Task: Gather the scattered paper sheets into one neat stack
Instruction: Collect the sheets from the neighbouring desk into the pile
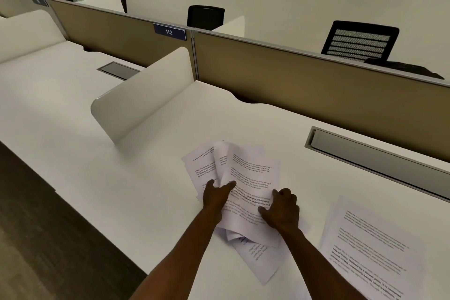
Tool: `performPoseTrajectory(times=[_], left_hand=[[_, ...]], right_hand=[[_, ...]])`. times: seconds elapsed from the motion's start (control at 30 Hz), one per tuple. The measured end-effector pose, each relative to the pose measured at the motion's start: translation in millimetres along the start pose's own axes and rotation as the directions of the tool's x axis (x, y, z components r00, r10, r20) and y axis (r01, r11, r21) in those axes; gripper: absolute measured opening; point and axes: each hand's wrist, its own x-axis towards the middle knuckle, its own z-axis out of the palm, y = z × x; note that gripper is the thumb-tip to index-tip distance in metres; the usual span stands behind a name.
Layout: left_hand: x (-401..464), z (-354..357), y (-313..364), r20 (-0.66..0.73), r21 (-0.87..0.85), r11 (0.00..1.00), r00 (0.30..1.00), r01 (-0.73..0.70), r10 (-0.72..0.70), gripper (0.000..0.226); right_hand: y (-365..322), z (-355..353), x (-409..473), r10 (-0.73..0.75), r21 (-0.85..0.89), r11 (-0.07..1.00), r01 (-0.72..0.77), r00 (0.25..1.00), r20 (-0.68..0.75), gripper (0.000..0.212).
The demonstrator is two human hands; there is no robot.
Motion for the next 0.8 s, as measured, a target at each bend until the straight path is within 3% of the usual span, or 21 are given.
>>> performPoseTrajectory(times=[0.1, 0.2, 0.33, 0.4, 0.5, 0.57, 0.63, 0.7, 0.73, 0.8], left_hand=[[1.0, 2.2, 6.1, 0.092, -0.129, 0.989, 0.994, 0.077, -0.066, 0.068], [-2.7, 3.4, 9.3, 0.216, -0.004, 0.999, 0.976, 0.035, -0.034, 0.055], [-11.6, 8.4, 13.1, 0.329, 0.258, 0.953, 0.942, -0.161, 0.07, 0.055], [-18.1, 11.0, 15.4, 0.411, 0.214, 0.955, 0.906, -0.204, 0.102, 0.055], [-28.6, 11.6, 21.7, 0.527, 0.007, 0.997, 0.848, -0.073, 0.058, 0.051], [-30.9, 10.2, 21.7, 0.617, -0.112, 0.994, 0.785, 0.015, 0.058, 0.05], [-37.7, 9.2, 14.0, 0.67, -0.133, 0.99, 0.74, 0.048, 0.054, 0.055], [-41.4, 9.2, 4.4, 0.611, -0.051, 0.999, 0.791, 0.003, 0.029, 0.065], [-42.2, 8.9, -1.8, 0.558, -0.004, 0.999, 0.829, -0.036, 0.032, 0.07], [-43.0, 6.8, -15.4, 0.488, 0.059, 0.993, 0.871, -0.104, 0.062, 0.075]], right_hand=[[3.4, 0.2, -0.1, -0.003, 0.014, 1.0, 0.003, 1.0, -0.002, 0.076], [8.2, 0.4, 0.1, -0.018, 0.051, 0.999, 0.017, 1.0, 0.012, 0.078], [17.2, -1.9, -1.7, -0.02, 0.239, 0.971, 0.023, 1.0, -0.013, 0.075], [23.0, -5.5, -5.0, 0.016, 0.373, 0.928, 0.007, 0.998, -0.058, 0.074], [32.1, -17.1, -11.2, 0.156, 0.575, 0.813, -0.096, 0.986, -0.055, 0.08], [40.6, -27.2, -14.0, 0.248, 0.704, 0.68, -0.207, 0.968, 0.045, 0.084], [55.6, -37.2, -19.9, 0.233, 0.828, 0.476, -0.297, 0.95, 0.207, 0.076], [67.8, -43.5, -23.2, 0.129, 0.893, 0.25, -0.375, 0.927, 0.353, 0.054], [71.1, -46.7, -27.4, 0.103, 0.902, 0.221, -0.372, 0.928, 0.357, 0.041], [75.7, -50.6, -33.7, 0.131, 0.887, 0.335, -0.318, 0.948, 0.291, 0.029]])
